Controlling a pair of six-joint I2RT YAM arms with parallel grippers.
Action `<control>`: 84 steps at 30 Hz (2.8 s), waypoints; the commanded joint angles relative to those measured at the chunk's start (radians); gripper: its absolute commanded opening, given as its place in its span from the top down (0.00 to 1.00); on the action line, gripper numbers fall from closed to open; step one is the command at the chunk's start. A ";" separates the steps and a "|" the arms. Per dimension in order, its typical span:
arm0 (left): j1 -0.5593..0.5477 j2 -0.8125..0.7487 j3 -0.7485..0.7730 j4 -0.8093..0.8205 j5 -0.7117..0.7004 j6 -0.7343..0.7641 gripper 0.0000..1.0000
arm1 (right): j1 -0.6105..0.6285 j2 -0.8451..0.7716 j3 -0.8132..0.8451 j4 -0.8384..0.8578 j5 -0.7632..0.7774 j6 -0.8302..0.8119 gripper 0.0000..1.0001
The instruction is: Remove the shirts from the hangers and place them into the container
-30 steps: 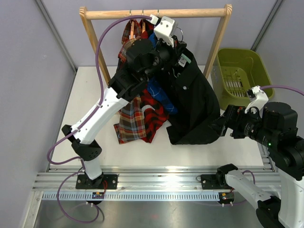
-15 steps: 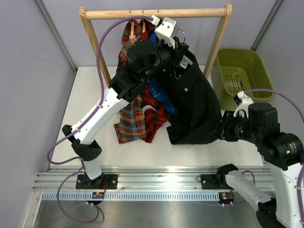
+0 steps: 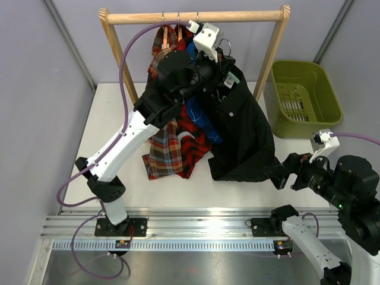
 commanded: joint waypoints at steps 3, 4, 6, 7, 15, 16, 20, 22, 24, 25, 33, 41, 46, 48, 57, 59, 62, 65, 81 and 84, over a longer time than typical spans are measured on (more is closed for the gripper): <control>-0.001 -0.062 -0.027 0.075 0.017 -0.016 1.00 | 0.004 -0.033 -0.121 0.149 0.092 -0.059 0.07; -0.001 -0.065 -0.036 0.078 0.017 -0.016 1.00 | 0.005 -0.041 -0.138 0.168 0.097 -0.062 0.07; -0.001 -0.076 -0.060 0.091 0.014 -0.013 1.00 | 0.005 -0.043 -0.175 0.205 0.104 -0.077 0.07; -0.001 -0.076 -0.060 0.092 0.012 -0.013 1.00 | 0.005 -0.041 -0.187 0.246 0.109 -0.082 0.07; 0.000 -0.055 -0.057 0.088 0.026 -0.040 1.00 | 0.005 -0.070 -0.262 0.449 0.054 -0.108 0.08; 0.004 -0.051 -0.054 0.088 0.026 -0.042 1.00 | 0.003 -0.070 -0.256 0.456 0.043 -0.114 0.08; 0.010 -0.030 -0.047 0.095 0.035 -0.069 1.00 | 0.003 -0.075 -0.261 0.485 -0.024 -0.116 0.12; 0.011 -0.003 -0.036 0.098 0.038 -0.091 1.00 | 0.003 -0.063 -0.282 0.516 -0.052 -0.104 0.16; 0.011 0.021 -0.011 0.095 0.042 -0.109 1.00 | 0.005 -0.053 -0.293 0.530 -0.081 -0.097 0.23; 0.013 0.042 -0.004 0.094 0.043 -0.123 1.00 | 0.003 -0.043 -0.296 0.533 -0.086 -0.097 0.29; 0.059 0.143 0.162 0.085 0.011 -0.180 1.00 | 0.004 -0.041 -0.284 0.461 -0.126 -0.096 0.67; 0.166 0.116 0.171 0.135 -0.132 -0.151 1.00 | 0.003 -0.102 -0.163 0.211 -0.009 -0.079 1.00; 0.229 0.009 0.136 0.134 -0.159 -0.100 1.00 | 0.003 -0.151 -0.069 0.119 0.202 -0.032 1.00; 0.240 -0.033 0.075 0.147 -0.178 -0.085 1.00 | 0.003 -0.156 -0.048 0.096 0.384 0.004 1.00; 0.260 -0.228 -0.045 0.190 -0.313 -0.020 1.00 | 0.003 -0.053 0.001 -0.218 0.998 0.310 1.00; 0.260 -0.267 -0.071 0.210 -0.354 -0.020 1.00 | 0.003 -0.059 0.006 -0.232 1.065 0.347 1.00; 0.260 -0.303 -0.117 0.244 -0.388 -0.025 1.00 | 0.003 -0.046 0.003 -0.235 1.063 0.375 1.00; 0.260 -0.338 -0.136 0.214 -0.347 -0.086 1.00 | 0.004 -0.024 -0.052 -0.176 0.960 0.323 1.00; -0.145 -0.545 -0.740 0.149 0.219 -0.757 1.00 | 0.003 0.145 -0.153 0.111 0.641 0.163 1.00; -0.177 -0.516 -0.732 0.210 0.301 -0.775 1.00 | 0.003 0.166 -0.144 0.114 0.647 0.159 1.00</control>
